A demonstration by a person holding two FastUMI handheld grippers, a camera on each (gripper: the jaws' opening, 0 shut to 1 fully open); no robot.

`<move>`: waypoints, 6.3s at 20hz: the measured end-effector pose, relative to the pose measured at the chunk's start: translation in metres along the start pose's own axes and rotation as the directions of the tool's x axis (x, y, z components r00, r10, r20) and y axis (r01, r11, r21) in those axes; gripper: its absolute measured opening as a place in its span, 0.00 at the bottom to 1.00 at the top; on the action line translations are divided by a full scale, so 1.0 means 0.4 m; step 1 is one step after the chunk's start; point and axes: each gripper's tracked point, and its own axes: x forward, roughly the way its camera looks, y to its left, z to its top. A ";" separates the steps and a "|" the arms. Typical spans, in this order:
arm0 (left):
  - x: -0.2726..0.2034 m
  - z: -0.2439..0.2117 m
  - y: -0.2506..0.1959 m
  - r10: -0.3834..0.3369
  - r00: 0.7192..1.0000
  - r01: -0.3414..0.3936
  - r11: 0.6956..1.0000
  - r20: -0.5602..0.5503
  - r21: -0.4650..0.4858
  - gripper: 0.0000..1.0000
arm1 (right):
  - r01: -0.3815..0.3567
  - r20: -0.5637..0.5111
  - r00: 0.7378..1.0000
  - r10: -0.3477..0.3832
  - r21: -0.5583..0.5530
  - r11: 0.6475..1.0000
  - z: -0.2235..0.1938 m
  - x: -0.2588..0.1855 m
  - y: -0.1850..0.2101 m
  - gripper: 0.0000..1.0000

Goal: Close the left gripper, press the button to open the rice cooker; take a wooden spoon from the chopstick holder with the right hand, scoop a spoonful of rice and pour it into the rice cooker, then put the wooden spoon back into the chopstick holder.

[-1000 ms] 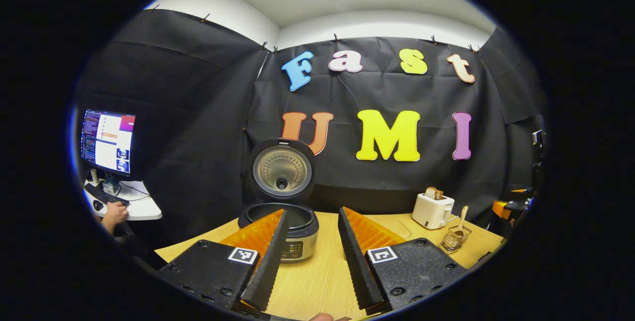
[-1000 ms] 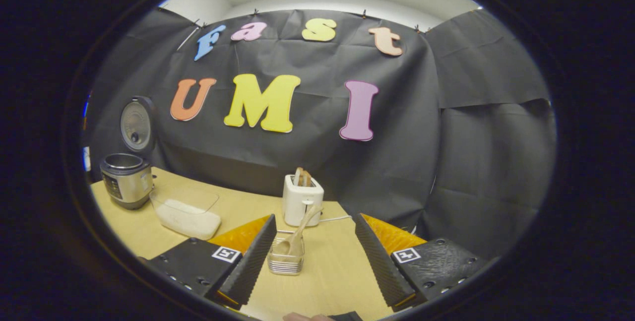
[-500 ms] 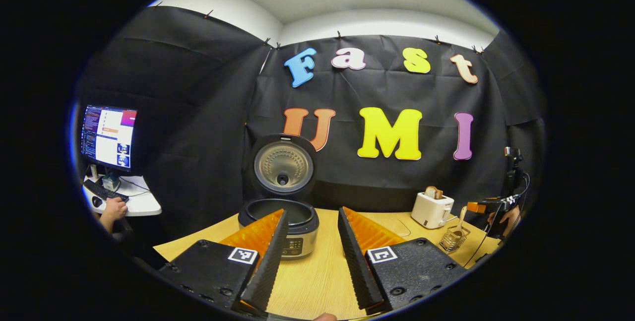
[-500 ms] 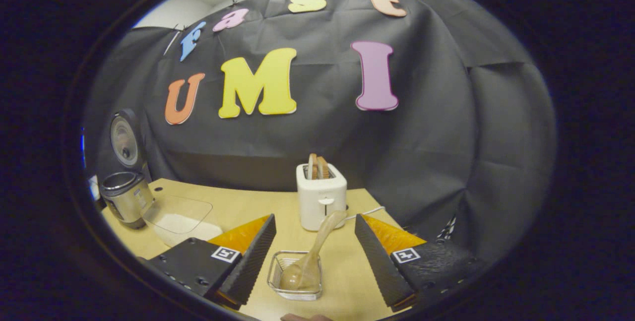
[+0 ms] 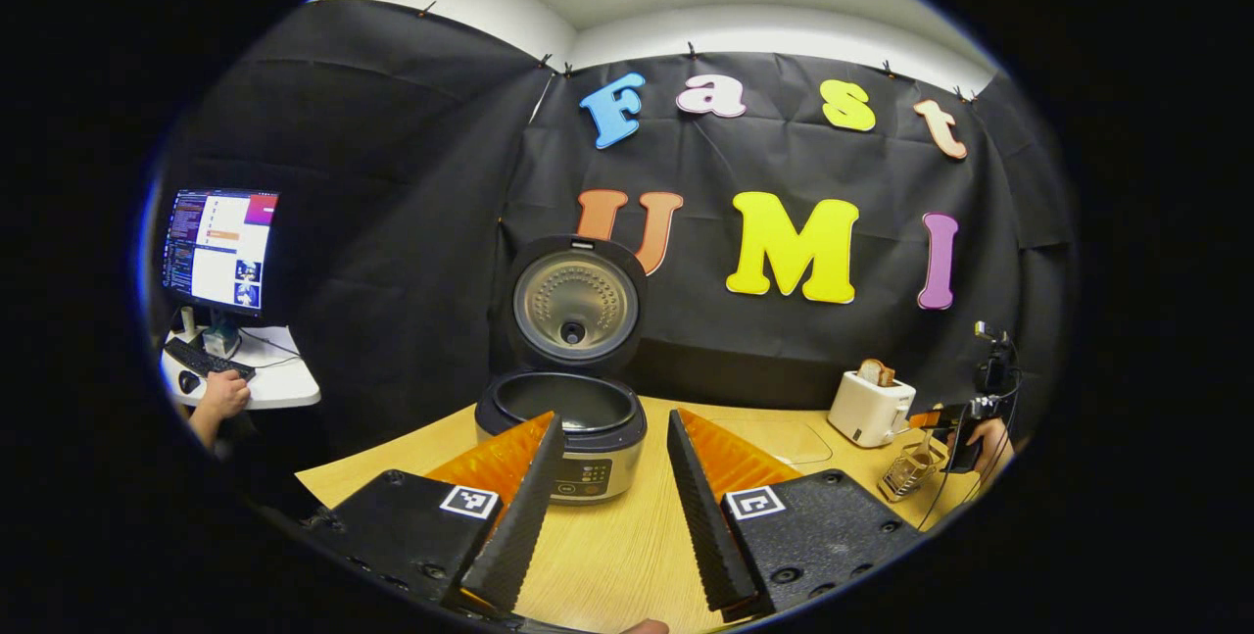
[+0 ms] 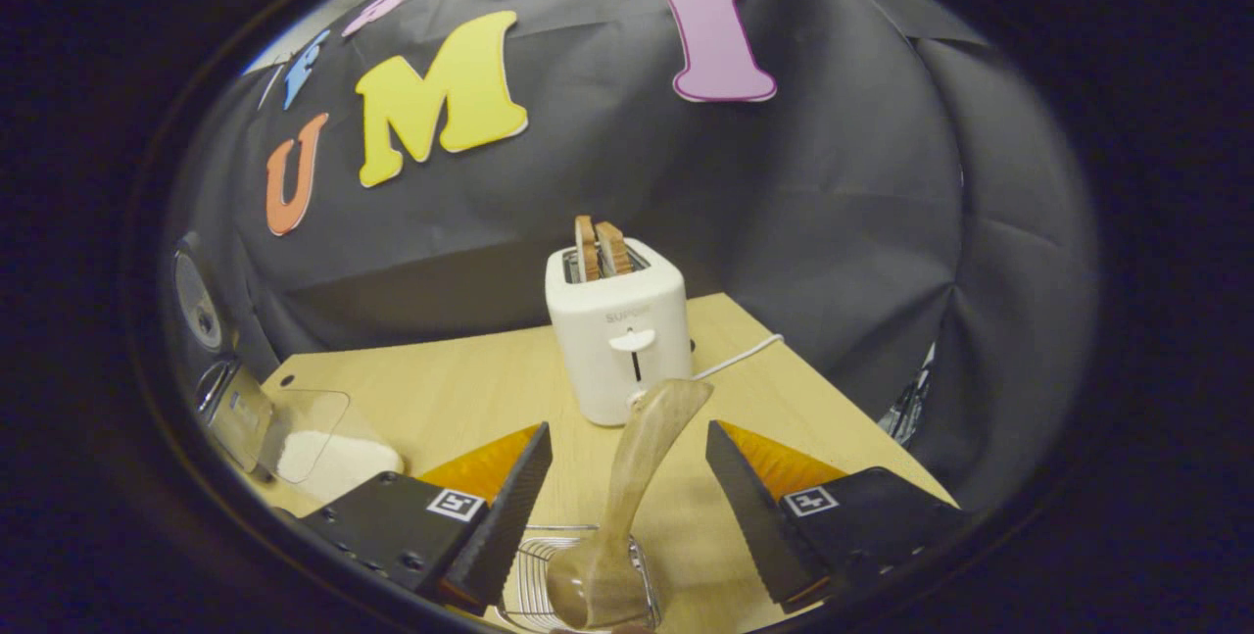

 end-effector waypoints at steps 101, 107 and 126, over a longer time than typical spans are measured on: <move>0.015 -0.054 0.266 0.007 0.990 0.005 0.996 -0.141 0.085 0.70 | -0.100 -0.308 0.897 0.317 0.557 0.825 -0.237 -0.021 0.834 0.11; 0.021 -0.059 0.268 0.007 0.989 0.005 0.996 -0.144 0.086 0.70 | -0.089 -0.292 0.865 0.408 0.711 0.698 -0.233 0.003 0.841 0.15; 0.030 -0.064 0.280 0.033 0.988 -0.018 0.994 -0.148 0.104 0.70 | -0.084 -0.190 0.810 0.554 0.899 0.430 -0.176 -0.059 0.836 0.15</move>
